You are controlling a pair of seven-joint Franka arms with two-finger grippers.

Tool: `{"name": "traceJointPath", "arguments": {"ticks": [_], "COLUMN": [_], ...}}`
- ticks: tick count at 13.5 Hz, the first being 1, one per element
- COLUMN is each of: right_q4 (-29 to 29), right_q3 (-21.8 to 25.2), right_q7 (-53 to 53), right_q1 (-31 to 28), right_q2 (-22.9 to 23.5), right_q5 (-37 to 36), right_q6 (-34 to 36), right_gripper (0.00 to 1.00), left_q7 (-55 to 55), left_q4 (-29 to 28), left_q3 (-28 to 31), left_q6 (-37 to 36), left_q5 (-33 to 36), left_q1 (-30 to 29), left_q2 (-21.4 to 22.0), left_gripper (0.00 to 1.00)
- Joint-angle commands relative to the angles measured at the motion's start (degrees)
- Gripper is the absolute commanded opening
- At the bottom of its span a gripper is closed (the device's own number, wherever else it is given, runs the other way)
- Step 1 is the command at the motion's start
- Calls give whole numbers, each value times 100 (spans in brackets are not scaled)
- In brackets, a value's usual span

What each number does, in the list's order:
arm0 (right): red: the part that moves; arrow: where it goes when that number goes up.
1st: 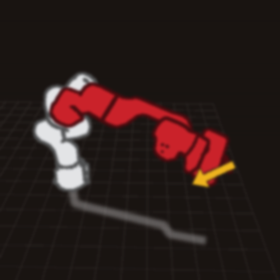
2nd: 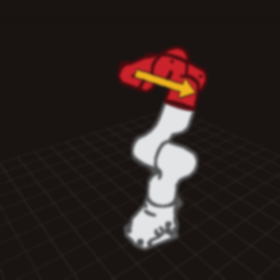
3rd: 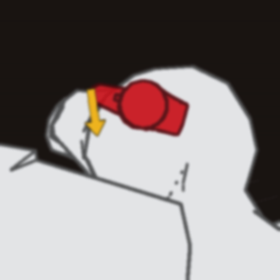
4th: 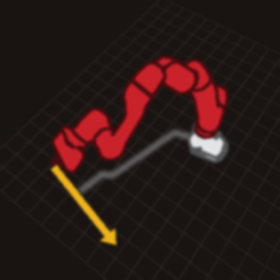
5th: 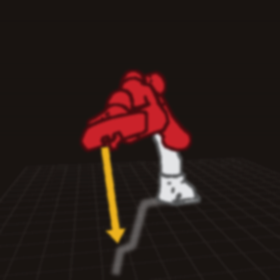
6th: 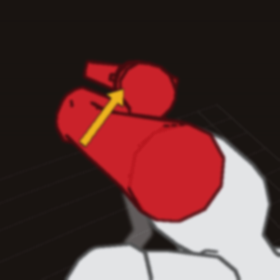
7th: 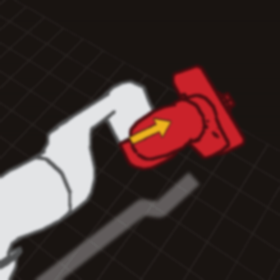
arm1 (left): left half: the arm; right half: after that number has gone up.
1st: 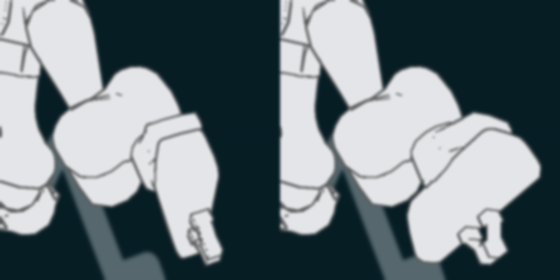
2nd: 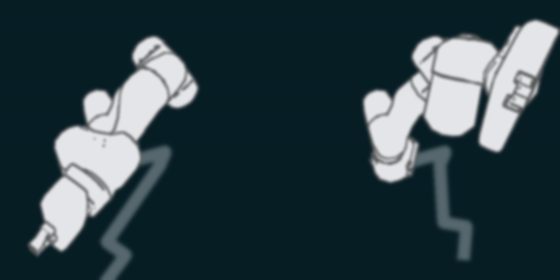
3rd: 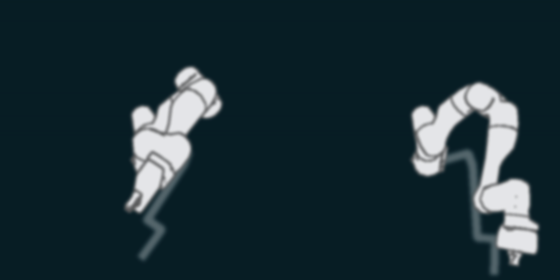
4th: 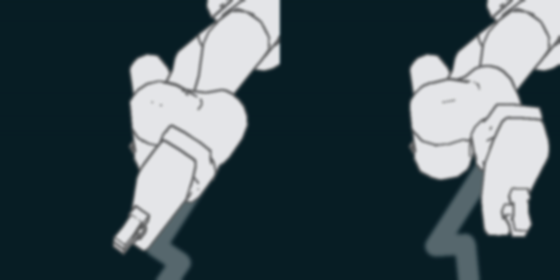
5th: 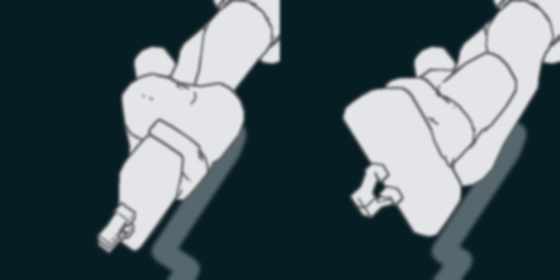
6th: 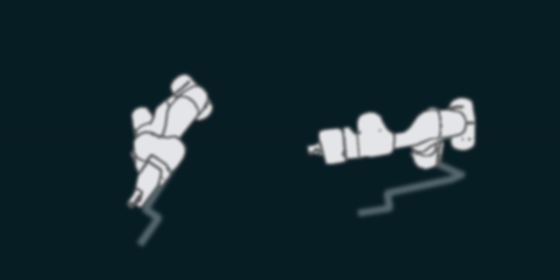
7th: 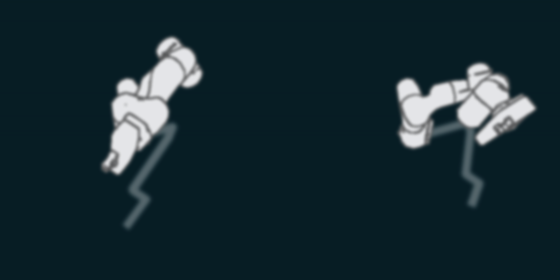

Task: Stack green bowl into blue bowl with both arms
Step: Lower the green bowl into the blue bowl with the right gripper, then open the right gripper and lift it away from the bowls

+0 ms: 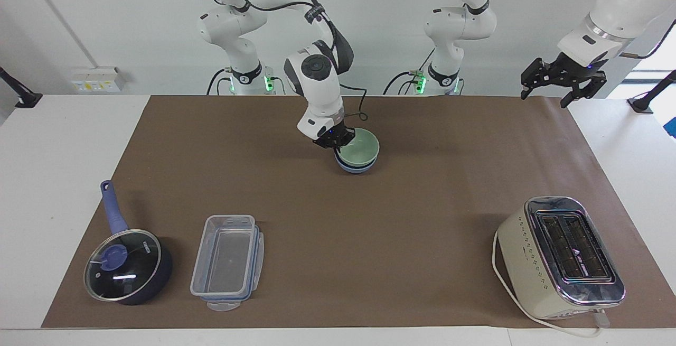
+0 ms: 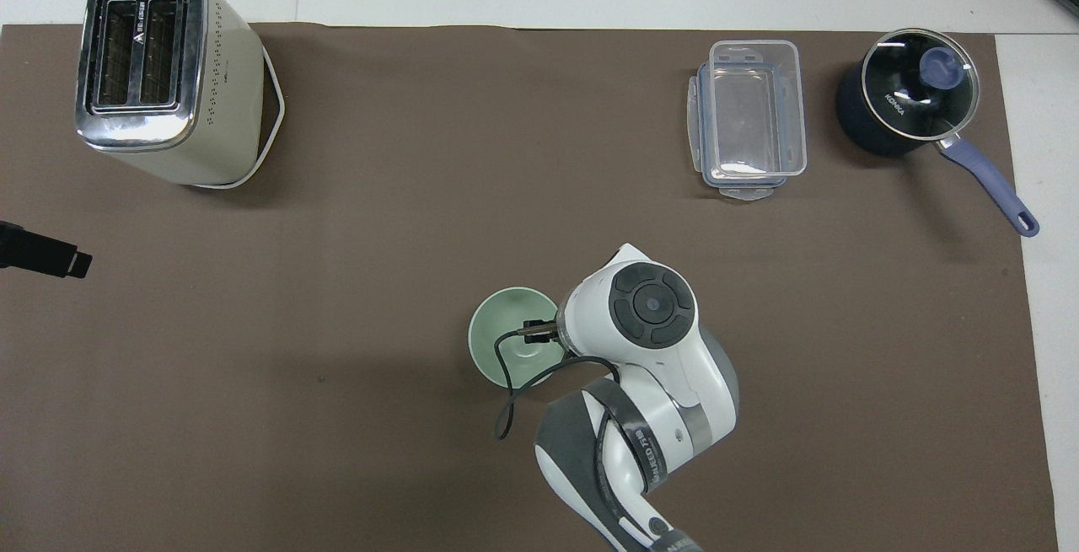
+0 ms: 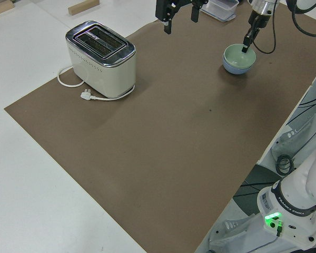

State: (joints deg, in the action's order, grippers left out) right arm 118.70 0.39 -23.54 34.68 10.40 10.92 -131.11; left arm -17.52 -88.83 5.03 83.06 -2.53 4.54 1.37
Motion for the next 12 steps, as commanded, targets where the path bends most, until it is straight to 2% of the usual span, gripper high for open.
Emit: {"name": "traceJointPath", "arguments": {"ticks": [1,4,7,12], "right_q4": [-14,-137,-146,-1093], "right_q3": [-21,31,58,67], "right_q7": [227,183,218,209], "right_q1": [-66,-101,-636,-1585], "right_q2": [23,-116,-547,-741], "right_q5": [148,69,-19,-274], "right_q6": [-152,-82,119,1919], "right_gripper": [100,100,100,100], "left_q7": [-15,-15,-15,-24], "left_q4": [-125,-126,-108,-108], "left_q3": [-10,-10,-10,-2], "left_q6": [0,0,8,17], "left_q5": [77,77,69,69], "left_q1": [12,12,3,-67], "left_q2": [118,118,118,118], "left_gripper": [100,100,100,100]}}
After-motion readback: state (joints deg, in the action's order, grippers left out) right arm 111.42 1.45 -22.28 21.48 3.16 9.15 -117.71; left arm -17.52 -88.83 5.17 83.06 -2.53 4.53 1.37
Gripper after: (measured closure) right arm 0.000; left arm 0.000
